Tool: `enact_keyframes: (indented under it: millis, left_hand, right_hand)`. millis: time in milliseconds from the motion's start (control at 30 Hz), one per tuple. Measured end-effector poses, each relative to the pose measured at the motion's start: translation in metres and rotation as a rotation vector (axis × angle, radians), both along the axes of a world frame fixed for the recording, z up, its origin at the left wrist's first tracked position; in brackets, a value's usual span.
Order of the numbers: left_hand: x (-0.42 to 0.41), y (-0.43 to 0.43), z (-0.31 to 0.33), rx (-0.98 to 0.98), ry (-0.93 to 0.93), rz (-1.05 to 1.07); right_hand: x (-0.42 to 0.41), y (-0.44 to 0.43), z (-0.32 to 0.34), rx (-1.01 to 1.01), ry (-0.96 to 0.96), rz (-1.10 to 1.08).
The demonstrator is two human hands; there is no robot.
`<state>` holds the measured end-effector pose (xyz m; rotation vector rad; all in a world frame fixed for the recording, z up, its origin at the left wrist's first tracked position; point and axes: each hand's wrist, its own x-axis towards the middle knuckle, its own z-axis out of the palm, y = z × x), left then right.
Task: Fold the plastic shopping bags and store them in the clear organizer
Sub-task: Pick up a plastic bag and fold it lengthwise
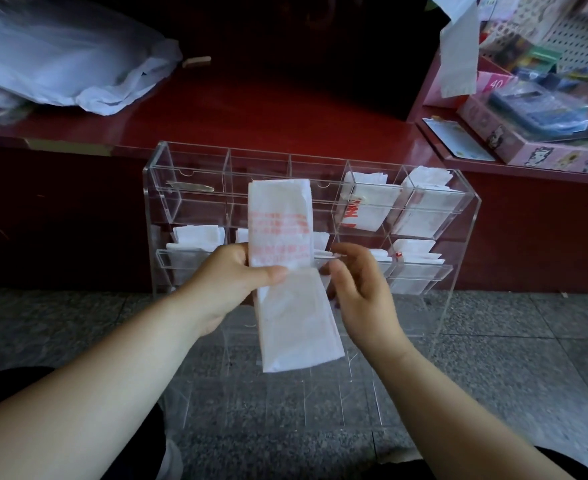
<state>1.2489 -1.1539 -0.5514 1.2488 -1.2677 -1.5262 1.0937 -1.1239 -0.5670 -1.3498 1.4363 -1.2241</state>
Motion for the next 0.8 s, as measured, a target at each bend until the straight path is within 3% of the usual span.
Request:
enact_keyframes:
  millis: [133,267,433,567,700,800]
  left_hand:
    - [0.008,-0.004,0.004,0.062,0.052,0.027]
    - [0.011,-0.003,0.003,0.11,0.068,-0.006]
    - [0.005,0.003,0.001,0.078,0.056,-0.061]
    - [0.003,0.003,0.001,0.17,0.204,-0.072]
    - [-0.006,0.007,0.002,0.184,0.259,-0.03]
    - [-0.009,0.006,0.001,0.187,0.261,-0.017]
  right_hand:
    - [-0.015,0.0,-0.012,-0.536,0.615,0.117]
    - [-0.006,-0.001,-0.017,-0.771,0.782,0.197]
    - [-0.005,-0.003,-0.017,-0.789,0.69,0.174]
    - [-0.003,0.002,-0.015,-0.497,0.479,0.248]
    - [0.002,0.003,-0.008,-0.216,0.223,0.167]
    - [0.003,0.005,-0.003,-0.171,0.178,0.17]
